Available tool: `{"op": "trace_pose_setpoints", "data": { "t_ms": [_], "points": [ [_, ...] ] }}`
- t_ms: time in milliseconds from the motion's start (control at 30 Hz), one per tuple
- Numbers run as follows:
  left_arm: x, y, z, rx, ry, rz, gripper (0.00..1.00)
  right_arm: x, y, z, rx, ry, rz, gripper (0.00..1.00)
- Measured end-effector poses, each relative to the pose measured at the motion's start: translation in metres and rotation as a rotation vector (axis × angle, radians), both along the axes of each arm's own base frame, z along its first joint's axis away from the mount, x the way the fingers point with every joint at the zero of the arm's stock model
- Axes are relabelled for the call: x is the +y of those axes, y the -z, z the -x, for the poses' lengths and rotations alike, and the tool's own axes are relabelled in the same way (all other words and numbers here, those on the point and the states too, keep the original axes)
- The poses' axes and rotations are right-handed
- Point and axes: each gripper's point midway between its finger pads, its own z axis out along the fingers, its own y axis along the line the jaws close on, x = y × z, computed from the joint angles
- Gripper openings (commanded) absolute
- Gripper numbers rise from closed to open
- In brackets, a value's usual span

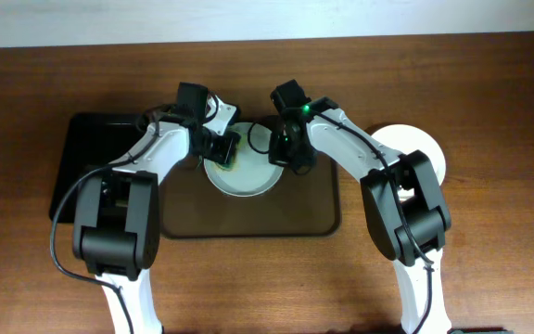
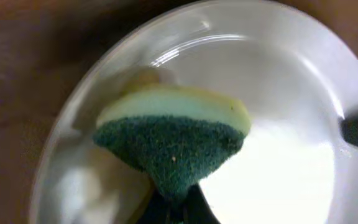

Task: Clean dirty plates on tray and stack at the side
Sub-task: 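Scrub the last plate with the sponge in the left gripper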

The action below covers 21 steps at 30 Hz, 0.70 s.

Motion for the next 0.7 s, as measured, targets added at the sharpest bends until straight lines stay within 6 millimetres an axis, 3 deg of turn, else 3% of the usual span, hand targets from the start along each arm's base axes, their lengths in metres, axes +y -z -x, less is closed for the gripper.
{"op": "trace_pose_setpoints", "data": {
  "t_ms": [133, 300, 367, 467, 600, 667, 700],
  "points": [
    [-0.006, -0.002, 0.007, 0.054, 0.012, 0.029, 0.0, 0.0, 0.0, 0.0, -0.002, -0.007, 0.0, 0.04],
    [-0.006, -0.003, -0.023, -0.074, -0.007, 0.005, 0.0, 0.003, -0.001, -0.002, -0.012, -0.009, -0.006, 0.04],
    [-0.004, -0.002, -0.023, -0.077, -0.012, -0.032, 0.01, 0.004, -0.001, -0.001, -0.012, -0.009, -0.007, 0.04],
    [0.004, 0.001, -0.008, 0.004, -0.021, -0.077, 0.0, 0.008, -0.001, 0.002, -0.008, -0.02, -0.012, 0.04],
    [0.017, -0.002, 0.036, 0.231, -0.035, -0.07, 0.0, 0.012, -0.001, 0.006, -0.003, -0.047, -0.013, 0.04],
    [0.02, -0.003, 0.039, 0.273, -0.048, -0.031, 0.01, 0.012, -0.001, 0.006, -0.002, -0.048, -0.013, 0.04],
    [0.023, -0.004, 0.029, 0.252, -0.063, -0.001, 0.01, 0.012, -0.001, 0.006, -0.003, -0.049, -0.013, 0.04]
  ]
}}
